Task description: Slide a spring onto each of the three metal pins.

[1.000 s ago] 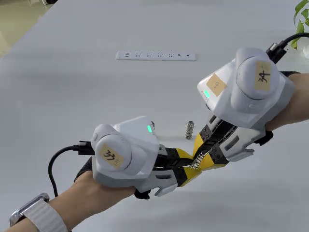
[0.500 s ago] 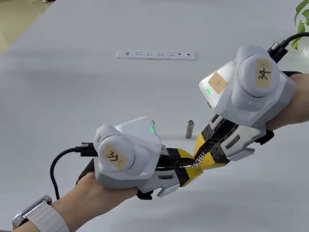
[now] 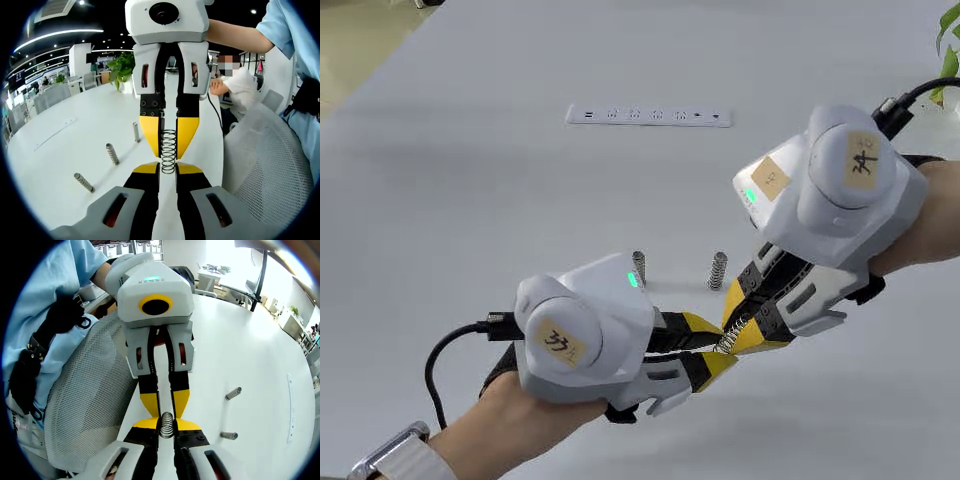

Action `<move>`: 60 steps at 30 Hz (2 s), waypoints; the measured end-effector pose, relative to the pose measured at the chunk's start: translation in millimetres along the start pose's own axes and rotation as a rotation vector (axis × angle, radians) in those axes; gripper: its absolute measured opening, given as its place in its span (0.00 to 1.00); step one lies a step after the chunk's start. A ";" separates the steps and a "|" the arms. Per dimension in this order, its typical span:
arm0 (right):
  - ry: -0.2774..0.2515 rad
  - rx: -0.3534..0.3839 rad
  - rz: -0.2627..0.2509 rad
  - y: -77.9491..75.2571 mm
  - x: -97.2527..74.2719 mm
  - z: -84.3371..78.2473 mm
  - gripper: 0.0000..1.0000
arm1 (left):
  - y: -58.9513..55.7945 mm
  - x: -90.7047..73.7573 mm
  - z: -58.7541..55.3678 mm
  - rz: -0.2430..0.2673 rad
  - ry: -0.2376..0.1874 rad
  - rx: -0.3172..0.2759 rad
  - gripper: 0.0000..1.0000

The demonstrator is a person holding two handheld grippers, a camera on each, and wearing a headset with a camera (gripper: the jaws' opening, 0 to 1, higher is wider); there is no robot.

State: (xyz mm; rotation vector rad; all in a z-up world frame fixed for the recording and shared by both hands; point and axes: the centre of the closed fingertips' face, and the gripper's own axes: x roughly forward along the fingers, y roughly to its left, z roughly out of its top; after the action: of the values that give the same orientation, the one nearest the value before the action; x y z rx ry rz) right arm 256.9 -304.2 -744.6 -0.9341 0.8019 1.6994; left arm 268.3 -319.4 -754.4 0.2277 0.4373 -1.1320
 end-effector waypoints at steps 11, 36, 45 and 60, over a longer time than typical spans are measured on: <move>0.015 0.001 0.020 0.6 3.4 -5.9 0.07 | 18.0 -16.4 -22.2 0.081 0.016 -0.057 0.24; 0.063 0.057 0.021 0.7 -4.8 -39.7 0.07 | 64.7 -44.6 -39.6 0.318 -0.018 -0.128 0.99; 0.084 0.088 -0.018 -17.5 -21.5 -58.0 0.07 | 62.7 -44.4 -42.4 0.307 -0.015 -0.130 0.99; 0.190 0.101 -0.106 -65.9 -61.6 -93.1 0.07 | 64.0 -46.8 -44.0 0.290 -0.022 -0.154 0.99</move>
State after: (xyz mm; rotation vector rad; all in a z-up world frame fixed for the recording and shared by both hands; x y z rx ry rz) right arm 352.2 -391.9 -741.1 -1.0600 0.9375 1.4802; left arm 300.3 -237.2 -775.5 0.1381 0.4538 -0.8120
